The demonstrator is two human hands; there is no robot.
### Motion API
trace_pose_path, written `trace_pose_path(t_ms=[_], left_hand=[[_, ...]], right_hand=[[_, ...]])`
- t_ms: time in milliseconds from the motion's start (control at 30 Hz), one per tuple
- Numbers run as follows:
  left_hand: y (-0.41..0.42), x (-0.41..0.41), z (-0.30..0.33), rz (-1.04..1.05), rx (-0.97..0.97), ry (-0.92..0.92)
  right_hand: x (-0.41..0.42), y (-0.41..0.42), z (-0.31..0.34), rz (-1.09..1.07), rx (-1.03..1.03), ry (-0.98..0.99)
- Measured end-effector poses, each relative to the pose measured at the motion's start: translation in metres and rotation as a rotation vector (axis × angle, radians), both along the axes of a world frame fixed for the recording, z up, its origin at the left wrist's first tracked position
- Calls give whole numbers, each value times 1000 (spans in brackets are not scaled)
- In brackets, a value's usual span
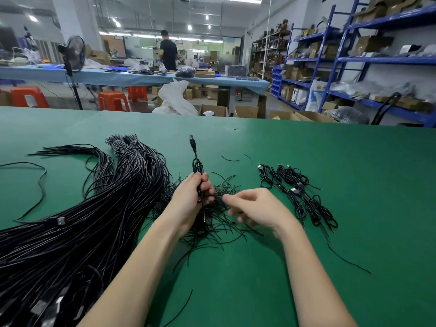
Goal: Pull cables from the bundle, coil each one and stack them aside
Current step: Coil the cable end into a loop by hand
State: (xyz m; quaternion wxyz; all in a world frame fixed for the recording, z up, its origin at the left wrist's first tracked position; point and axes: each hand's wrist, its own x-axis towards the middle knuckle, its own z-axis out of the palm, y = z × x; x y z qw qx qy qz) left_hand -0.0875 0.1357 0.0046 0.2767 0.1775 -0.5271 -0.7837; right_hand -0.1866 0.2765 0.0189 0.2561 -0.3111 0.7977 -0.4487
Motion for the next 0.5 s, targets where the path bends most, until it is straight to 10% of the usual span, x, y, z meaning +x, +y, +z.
trace_pose_path(t_ms=[267, 500], left_hand=[[-6, 1, -1, 103, -367, -258], [-5, 3, 0, -10, -178, -161]], right_hand=[[-6, 4, -20, -48, 322, 383], [2, -6, -24, -154, 344, 515]])
